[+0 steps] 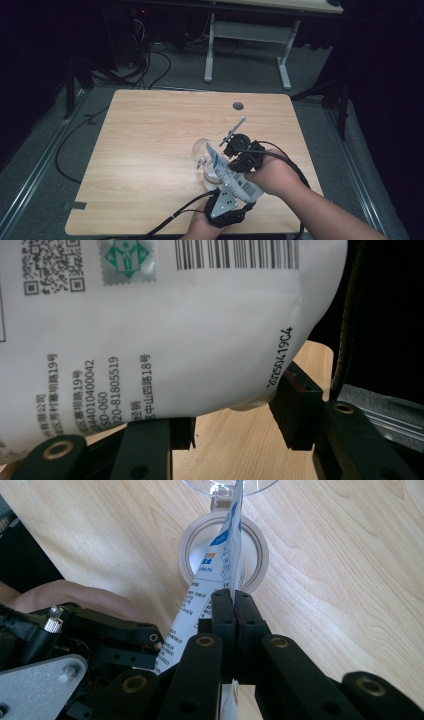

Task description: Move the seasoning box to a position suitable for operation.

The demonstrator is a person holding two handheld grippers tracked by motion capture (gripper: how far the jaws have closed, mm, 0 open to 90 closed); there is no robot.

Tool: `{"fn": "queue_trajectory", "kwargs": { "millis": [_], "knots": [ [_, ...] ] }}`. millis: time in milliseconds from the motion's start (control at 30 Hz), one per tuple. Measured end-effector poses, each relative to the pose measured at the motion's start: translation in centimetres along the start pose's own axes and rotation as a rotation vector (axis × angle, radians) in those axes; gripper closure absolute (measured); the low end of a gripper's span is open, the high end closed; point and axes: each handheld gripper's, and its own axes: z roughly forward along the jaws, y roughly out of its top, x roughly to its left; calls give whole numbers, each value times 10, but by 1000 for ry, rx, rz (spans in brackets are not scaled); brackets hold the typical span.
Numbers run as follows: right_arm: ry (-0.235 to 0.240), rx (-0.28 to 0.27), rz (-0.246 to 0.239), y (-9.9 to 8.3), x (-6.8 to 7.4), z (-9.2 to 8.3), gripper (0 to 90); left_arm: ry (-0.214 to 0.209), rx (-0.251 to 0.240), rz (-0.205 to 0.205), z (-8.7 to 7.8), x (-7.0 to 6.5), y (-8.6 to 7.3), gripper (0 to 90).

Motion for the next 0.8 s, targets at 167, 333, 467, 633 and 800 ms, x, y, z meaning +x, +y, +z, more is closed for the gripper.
{"fn": "queue_trajectory", "kwargs": {
  "millis": [167, 333, 467, 633, 800],
  "knots": [
    [-2, 1, -3, 0, 0, 0, 900, -1, 0, 1, 0, 0, 0, 572],
    [-3, 1, -2, 0, 0, 0, 900, -3, -1, 1, 0, 0, 0, 570],
    [-2, -3, -7, 1, 0, 0, 900, -4, -3, 4, 0, -1, 1, 565],
    [-4, -4, -7, 1, 0, -1, 900, -1, -6, 8, -1, -1, 1, 566],
    [-5, -5, -7, 1, 0, -1, 900, -1, -5, 9, -1, 0, 1, 567]
  ]
}}
